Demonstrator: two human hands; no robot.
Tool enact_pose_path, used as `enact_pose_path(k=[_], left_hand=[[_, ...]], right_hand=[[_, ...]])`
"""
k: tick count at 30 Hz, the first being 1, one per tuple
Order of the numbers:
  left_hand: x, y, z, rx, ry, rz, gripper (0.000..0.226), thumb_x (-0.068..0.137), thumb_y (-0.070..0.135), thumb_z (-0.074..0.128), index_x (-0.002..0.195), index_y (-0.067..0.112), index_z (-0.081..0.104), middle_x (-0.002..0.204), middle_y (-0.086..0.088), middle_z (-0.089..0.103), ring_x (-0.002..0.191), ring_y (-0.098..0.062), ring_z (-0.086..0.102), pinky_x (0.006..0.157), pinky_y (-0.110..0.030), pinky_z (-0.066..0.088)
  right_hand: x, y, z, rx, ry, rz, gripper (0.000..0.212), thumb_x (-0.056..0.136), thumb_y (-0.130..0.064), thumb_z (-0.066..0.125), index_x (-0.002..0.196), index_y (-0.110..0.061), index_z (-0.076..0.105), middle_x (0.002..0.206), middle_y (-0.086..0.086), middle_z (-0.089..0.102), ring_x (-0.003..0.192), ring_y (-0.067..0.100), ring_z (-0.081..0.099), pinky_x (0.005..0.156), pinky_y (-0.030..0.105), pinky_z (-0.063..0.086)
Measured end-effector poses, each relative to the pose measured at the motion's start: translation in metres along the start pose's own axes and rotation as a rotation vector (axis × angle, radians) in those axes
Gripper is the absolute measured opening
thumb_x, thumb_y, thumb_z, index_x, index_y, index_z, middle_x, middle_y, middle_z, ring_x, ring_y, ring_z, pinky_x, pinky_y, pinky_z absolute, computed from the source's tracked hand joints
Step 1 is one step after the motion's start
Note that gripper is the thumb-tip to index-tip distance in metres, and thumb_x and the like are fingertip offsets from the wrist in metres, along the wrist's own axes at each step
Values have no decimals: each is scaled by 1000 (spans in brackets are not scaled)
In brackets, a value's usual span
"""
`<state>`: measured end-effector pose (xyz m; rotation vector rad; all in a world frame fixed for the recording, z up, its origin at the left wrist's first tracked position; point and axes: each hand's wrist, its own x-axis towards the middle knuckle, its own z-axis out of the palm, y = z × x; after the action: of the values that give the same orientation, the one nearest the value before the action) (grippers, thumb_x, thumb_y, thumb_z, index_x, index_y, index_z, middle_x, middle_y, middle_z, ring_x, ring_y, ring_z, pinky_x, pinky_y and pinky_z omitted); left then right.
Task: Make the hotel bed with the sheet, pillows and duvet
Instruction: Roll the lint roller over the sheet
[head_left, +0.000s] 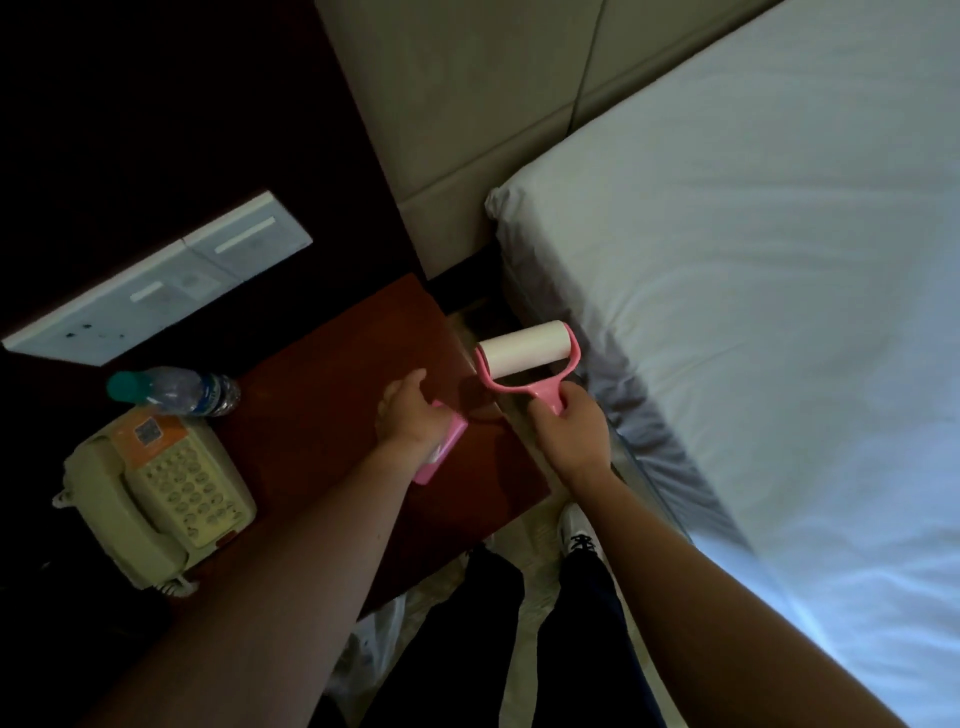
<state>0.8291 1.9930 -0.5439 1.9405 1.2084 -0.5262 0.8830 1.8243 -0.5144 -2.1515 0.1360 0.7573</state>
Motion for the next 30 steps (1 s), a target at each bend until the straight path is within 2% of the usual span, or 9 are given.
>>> enact_pose_path(k=[3,5,7,10,13,17,20,25,30], left_hand=[[-15,38,2,-52,11,93,59,90,12,58,144,25,38,147,-6,34,136,-29,37,106,-47,41],[-25,64,7,-48,-8,160,56,91,10,57,143,24,41,147,-6,36,135,-29,38,106,-44,41],[-37,91,14,-39,-39,226,53,91,9,56,141,21,43,146,-8,37,133,-28,40,106,-39,41],[-58,132,33,-48,-123,306,50,93,9,54,140,21,43,147,-6,37,132,-26,41,102,-37,42],[-79,174,60,-16,-169,388,48,93,9,53,140,19,43,145,-5,39,130,-25,43,99,-33,42],[-103,226,107,15,-237,460,49,93,5,50,139,19,44,144,-4,41,129,-23,44,98,-28,39],[-116,259,143,50,-282,497,48,93,3,46,138,21,44,142,-3,43,127,-21,45,92,-22,35],[-132,305,198,100,-333,535,51,90,0,42,137,20,44,139,-2,47,124,-18,47,84,-23,37],[-135,339,241,175,-378,570,54,88,-3,43,137,21,45,138,-2,48,126,-19,47,94,-28,42]], right_hand=[[-6,-9,-27,70,92,30,19,82,-42,52,76,-24,53,66,-1,60,61,19,62,59,36,51],[-10,-12,-50,148,141,66,19,86,-44,51,83,-26,55,68,2,65,55,23,67,61,42,58],[-15,-14,-76,203,189,90,22,92,-41,50,91,-20,56,67,5,67,46,19,66,58,37,58],[-22,-11,-118,233,287,116,24,93,-35,50,86,-13,56,63,8,65,42,13,61,50,27,50],[-26,-2,-162,318,353,178,21,87,-31,53,80,-12,57,71,17,65,46,24,59,53,35,52],[-31,21,-224,344,388,243,15,88,-28,52,83,-14,56,79,18,67,49,24,60,49,27,47],[-29,44,-261,373,398,298,18,87,-31,49,84,-14,55,75,15,65,51,23,59,56,31,50],[-21,81,-312,402,387,369,21,87,-33,46,82,-13,53,71,9,60,51,21,60,60,33,50],[-4,115,-341,405,333,461,19,89,-31,43,85,-16,54,74,8,62,58,23,62,62,34,53]])
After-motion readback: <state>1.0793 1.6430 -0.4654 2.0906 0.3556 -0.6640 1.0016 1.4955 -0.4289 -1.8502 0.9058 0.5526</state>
